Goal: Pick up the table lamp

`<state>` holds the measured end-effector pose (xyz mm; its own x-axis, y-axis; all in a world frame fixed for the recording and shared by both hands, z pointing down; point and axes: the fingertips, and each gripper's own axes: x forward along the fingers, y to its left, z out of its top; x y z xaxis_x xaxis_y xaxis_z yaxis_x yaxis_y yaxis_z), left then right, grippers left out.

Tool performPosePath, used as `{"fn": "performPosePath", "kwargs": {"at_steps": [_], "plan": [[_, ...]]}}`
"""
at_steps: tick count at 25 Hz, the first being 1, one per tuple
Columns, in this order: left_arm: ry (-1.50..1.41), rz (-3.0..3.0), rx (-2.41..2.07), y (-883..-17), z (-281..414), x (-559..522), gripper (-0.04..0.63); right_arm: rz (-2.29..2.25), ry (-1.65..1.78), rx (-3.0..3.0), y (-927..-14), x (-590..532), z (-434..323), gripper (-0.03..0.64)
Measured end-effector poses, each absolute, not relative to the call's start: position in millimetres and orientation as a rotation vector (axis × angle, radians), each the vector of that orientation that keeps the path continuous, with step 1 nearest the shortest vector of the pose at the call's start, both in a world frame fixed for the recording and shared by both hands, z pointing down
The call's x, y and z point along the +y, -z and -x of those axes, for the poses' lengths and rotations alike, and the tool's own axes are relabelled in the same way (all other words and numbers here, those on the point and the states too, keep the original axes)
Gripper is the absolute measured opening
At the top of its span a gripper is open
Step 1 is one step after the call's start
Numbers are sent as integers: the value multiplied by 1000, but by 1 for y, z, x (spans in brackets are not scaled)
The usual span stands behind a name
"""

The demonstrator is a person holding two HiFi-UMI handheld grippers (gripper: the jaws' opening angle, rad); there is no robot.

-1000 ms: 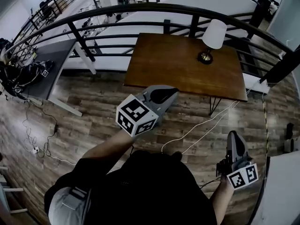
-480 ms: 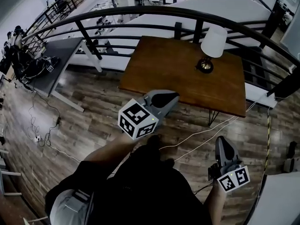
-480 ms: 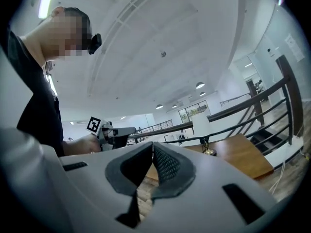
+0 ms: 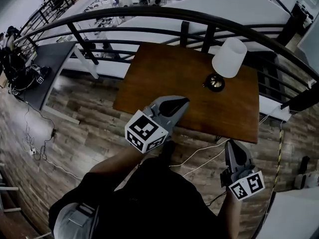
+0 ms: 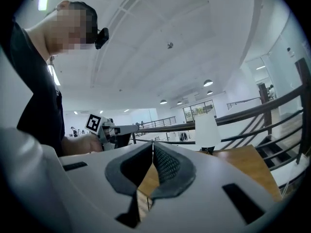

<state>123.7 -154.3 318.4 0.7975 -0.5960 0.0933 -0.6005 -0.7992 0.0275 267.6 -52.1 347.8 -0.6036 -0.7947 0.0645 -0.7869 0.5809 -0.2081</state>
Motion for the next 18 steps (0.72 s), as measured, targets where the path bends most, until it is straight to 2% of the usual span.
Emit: {"fn": "performPosePath", "kwargs": {"at_steps": [9, 18], "plan": [[-166, -2965, -872, -345, -138, -297, 12, 1449, 265, 2774, -361, -204, -257, 15], [-166, -2916, -861, -385, -191, -380, 12, 1519, 295, 2764, -423, -303, -293, 17]]}}
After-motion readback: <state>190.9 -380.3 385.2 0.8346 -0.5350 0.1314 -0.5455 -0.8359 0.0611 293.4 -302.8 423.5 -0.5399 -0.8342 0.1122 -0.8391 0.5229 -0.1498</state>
